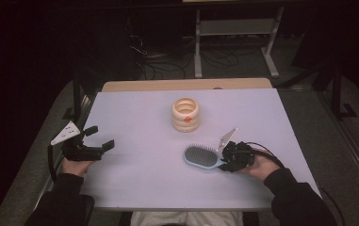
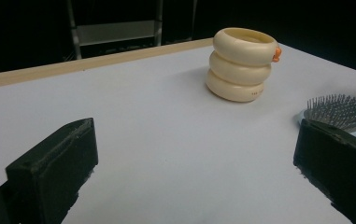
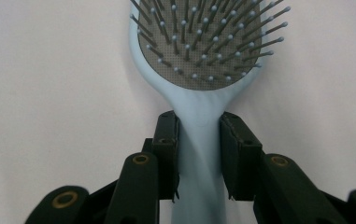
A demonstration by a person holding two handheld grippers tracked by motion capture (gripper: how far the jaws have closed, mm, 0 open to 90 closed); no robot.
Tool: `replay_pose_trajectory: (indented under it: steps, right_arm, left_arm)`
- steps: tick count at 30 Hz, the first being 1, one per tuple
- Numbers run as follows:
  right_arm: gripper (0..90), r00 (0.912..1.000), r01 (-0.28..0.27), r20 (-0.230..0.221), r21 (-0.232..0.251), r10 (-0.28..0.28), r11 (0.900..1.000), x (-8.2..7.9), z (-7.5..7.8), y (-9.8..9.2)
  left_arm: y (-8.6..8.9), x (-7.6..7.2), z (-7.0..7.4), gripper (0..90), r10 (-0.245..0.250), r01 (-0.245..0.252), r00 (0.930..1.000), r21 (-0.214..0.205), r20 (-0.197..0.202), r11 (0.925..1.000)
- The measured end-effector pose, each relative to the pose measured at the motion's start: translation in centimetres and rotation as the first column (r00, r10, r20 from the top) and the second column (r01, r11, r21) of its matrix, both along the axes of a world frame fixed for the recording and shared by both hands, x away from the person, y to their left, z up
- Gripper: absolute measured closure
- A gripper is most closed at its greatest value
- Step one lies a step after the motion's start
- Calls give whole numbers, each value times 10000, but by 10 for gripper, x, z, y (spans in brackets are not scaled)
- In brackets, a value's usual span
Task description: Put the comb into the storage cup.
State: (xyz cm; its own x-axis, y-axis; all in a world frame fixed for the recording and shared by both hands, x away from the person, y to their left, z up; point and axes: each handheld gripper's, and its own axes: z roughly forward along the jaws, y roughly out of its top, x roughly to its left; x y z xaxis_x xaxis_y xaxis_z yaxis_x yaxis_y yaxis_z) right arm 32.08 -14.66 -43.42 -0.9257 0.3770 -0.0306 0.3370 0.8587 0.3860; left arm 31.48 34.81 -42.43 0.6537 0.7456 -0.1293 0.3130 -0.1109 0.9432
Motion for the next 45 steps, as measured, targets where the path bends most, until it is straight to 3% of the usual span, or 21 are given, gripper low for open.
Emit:
replay_pose_trajectory:
  steps: [10, 21, 24, 45]
  right_arm:
    - [680, 9984, -133, 556, 655, 96, 9978, -5, 22, 4]
    - [680, 9950, -254, 986, 1022, 153, 9944, -3, 45, 7]
    - [681, 9929, -329, 1176, 1202, 187, 9922, -1, 58, 10]
    - [681, 9871, -268, 1604, 1517, 21, 9881, 19, 104, 20]
  left_arm:
    - [0, 1, -1, 0, -3, 3, 10000, -17, -38, 10000]
    - [0, 1, -1, 0, -10, 10, 10000, -23, -93, 10000]
    - [2, 1, -1, 0, -34, 33, 10000, -160, -76, 9999]
    - [1, 2, -2, 0, -165, 162, 9997, -164, -165, 9997]
